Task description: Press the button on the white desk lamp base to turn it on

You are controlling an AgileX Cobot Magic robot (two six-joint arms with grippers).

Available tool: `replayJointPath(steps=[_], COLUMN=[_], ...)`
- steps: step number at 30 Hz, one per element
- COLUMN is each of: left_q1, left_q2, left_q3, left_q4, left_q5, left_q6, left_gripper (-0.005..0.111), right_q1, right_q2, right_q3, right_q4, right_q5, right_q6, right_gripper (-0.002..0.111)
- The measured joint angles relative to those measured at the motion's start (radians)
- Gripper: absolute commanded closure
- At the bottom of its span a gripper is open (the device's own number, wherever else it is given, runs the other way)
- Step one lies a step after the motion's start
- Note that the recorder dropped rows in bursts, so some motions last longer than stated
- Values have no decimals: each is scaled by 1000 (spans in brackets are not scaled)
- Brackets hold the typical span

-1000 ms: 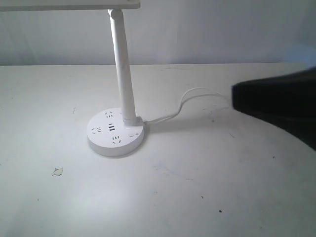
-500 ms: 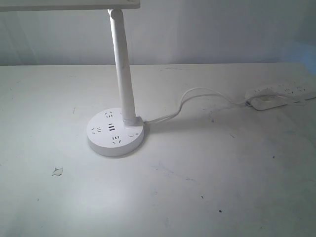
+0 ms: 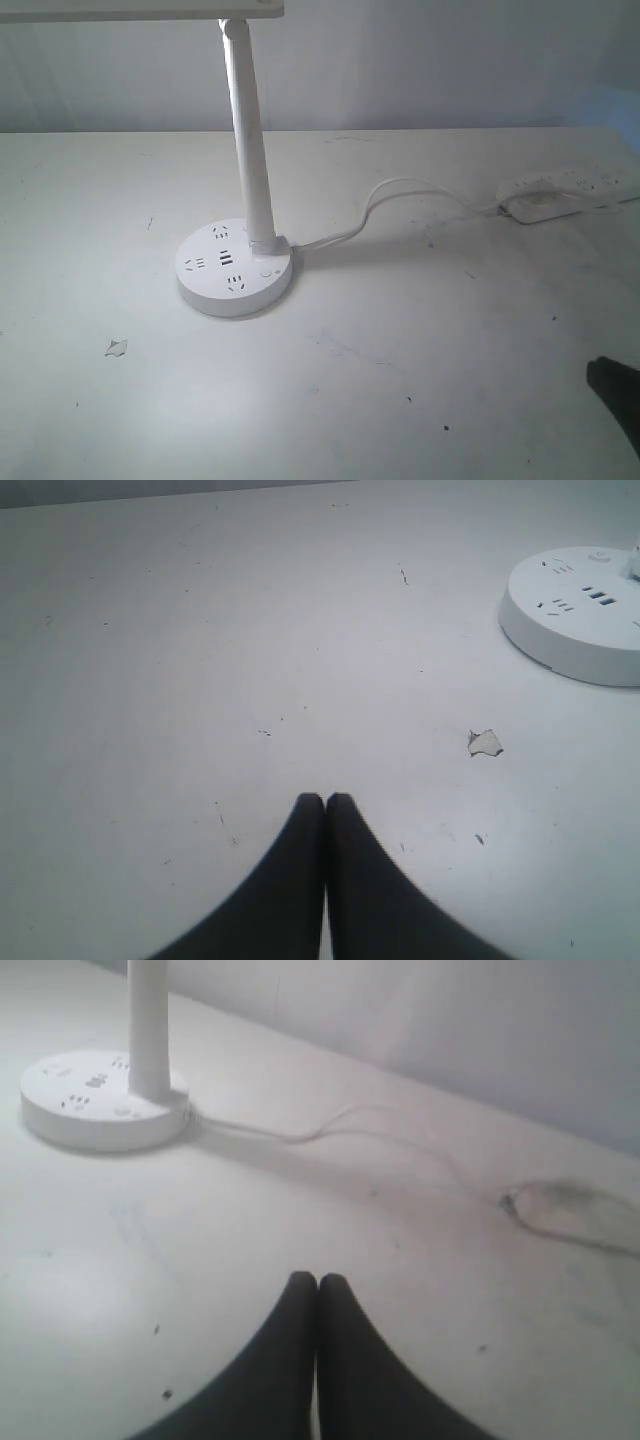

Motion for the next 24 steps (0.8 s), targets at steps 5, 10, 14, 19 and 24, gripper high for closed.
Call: replayJointPath(steps=[5, 10, 14, 19, 24], left_q1=[0, 0, 0, 0, 0], left_q2=[0, 0, 0, 0, 0], left_q3=[0, 0, 0, 0, 0], left_q4=[0, 0, 0, 0, 0], left_q5=[0, 0, 0, 0, -2], left_q6=[0, 0, 0, 0, 0], left_gripper=[107, 107, 107, 107, 107], right_q1=[0, -2, -85, -268, -346], right_q2=[-7, -15, -105, -265, -271], right_q3=[4, 4, 4, 4, 4], right_q4=[-84, -92, -94, -102, -96], right_q5=[111, 125, 139, 140, 150], right_q6=[243, 271, 271, 271, 275], right_gripper=[108, 108, 108, 108, 108])
